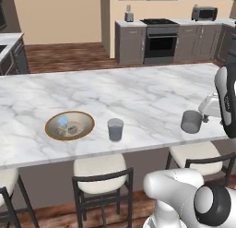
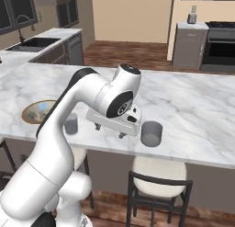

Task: There are four ice cubes in the ice bowl. Place two ice cubes in each glass of water.

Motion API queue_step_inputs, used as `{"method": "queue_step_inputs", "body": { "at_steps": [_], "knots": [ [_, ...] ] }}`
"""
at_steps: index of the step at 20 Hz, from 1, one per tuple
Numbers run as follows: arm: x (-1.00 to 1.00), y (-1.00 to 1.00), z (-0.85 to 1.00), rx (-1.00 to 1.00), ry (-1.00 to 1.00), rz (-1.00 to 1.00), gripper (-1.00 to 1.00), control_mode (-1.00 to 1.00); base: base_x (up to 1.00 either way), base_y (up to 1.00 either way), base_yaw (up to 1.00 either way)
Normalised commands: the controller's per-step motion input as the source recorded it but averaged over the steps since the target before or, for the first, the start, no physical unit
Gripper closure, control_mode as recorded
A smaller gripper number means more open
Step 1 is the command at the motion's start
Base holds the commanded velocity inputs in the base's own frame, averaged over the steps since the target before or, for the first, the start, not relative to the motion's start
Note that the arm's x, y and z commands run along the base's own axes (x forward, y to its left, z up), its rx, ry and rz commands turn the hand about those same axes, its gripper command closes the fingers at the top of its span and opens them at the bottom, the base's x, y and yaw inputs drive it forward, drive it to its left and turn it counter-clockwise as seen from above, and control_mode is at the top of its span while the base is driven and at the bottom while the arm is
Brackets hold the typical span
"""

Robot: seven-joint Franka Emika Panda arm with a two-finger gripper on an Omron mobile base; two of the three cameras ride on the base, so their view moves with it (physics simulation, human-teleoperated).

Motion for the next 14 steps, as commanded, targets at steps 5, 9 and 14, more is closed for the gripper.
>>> {"method": "queue_step_inputs", "body": {
  "at_steps": [5,9,14],
  "knots": [
    [0.0,0.0,0.0,0.0,0.0,0.0,-1.0,1.0,0.28,-0.4,0.0],
    [0.0,0.0,0.0,0.0,0.0,0.0,-1.0,1.0,0.38,-0.36,0.0],
    [0.0,0.0,0.0,0.0,0.0,0.0,-1.0,1.0,0.34,-0.2,0.0]
  ]
}}
